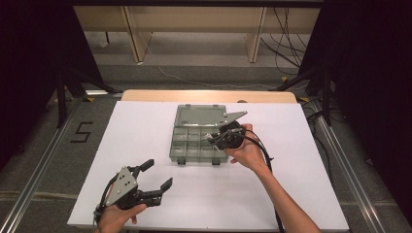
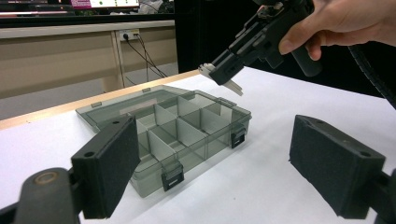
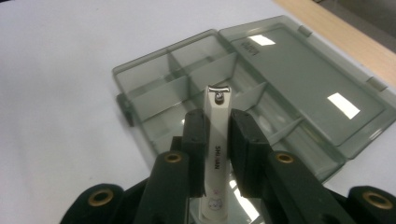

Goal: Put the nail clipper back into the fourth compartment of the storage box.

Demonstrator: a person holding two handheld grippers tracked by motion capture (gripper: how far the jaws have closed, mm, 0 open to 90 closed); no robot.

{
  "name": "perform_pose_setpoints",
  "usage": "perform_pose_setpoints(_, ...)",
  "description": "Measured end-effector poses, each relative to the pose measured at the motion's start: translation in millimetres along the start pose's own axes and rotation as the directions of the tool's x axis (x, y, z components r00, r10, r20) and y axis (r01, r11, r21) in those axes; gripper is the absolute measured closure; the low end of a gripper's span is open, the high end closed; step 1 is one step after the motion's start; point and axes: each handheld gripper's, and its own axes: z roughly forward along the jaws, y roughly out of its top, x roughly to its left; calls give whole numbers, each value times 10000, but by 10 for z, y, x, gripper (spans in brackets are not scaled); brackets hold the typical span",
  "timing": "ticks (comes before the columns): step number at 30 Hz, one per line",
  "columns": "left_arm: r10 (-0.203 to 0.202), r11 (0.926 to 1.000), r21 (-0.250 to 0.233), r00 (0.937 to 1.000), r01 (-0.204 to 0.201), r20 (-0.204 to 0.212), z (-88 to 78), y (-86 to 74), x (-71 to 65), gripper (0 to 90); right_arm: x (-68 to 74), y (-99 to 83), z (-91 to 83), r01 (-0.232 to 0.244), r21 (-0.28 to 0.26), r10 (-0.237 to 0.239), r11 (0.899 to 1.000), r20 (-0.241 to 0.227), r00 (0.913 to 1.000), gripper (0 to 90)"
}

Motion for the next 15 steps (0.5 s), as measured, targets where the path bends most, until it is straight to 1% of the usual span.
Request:
perform_pose_setpoints(1, 20, 10000, -21, 10000, -20, 17, 2, 0, 2, 156, -22, 4, -12, -49, 53, 49, 10000, -16, 10000, 774)
perform_pose_setpoints(3, 36, 10000, -44, 10000, -36, 32, 3, 1, 1, 156, -66, 1, 5, -117, -222, 122, 9997, 235, 9996, 775)
perform_pose_setpoints(5, 38, 10000, -39, 10000, -38, 29, 3, 0, 3, 156, -113, -3, 16, -296, -274, 306, 9992, 364, 9989, 774)
perform_pose_setpoints(6, 27, 10000, -42, 10000, -27, 25, 2, 0, 3, 156, -141, -13, 28, -272, -343, 287, 9990, 448, 9986, 774)
perform_pose_setpoints(7, 15, 10000, -50, 10000, -15, 30, 2, 0, 4, 156, -171, -15, 24, -346, -201, 353, 9992, 371, 9987, 775)
perform_pose_setpoints(8, 10, 10000, -56, 10000, -10, 29, 1, 1, 4, 156, -186, -27, 48, -456, -388, 478, 9982, 565, 9973, 774)
perform_pose_setpoints(9, -31, 9998, -185, 9999, 33, 100, 11, -2, 5, 156, -209, -37, 60, -449, -462, 477, 9979, 625, 9969, 775)
perform_pose_setpoints(10, -12, 9998, -178, 10000, 14, 83, 10, -1, 5, 156, -231, -41, 58, -487, -344, 507, 9982, 578, 9970, 774)
perform_pose_setpoints(11, -18, 9998, -183, 10000, 19, 88, 10, -1, 5, 156, -250, -47, 65, -457, -332, 478, 9984, 631, 9969, 775)
perform_pose_setpoints(12, -18, 9998, -180, 10000, 19, 87, 10, -1, 6, 156, -255, -49, 66, -650, -302, 667, 9974, 570, 9961, 774)
perform_pose_setpoints(13, -16, 9998, -178, 10000, 17, 88, 11, -1, 5, 156, -277, -57, 86, -485, -412, 512, 9980, 689, 9963, 775)
perform_pose_setpoints(14, -12, 9999, -170, 10000, 14, 84, 10, -1, 5, 156, -278, -59, 88, -658, -306, 678, 9974, 670, 9954, 775)
perform_pose_setpoints(15, -12, 9999, -170, 10000, 14, 84, 10, -1, 5, 156, -278, -59, 88, -658, -306, 678, 9974, 670, 9954, 775)
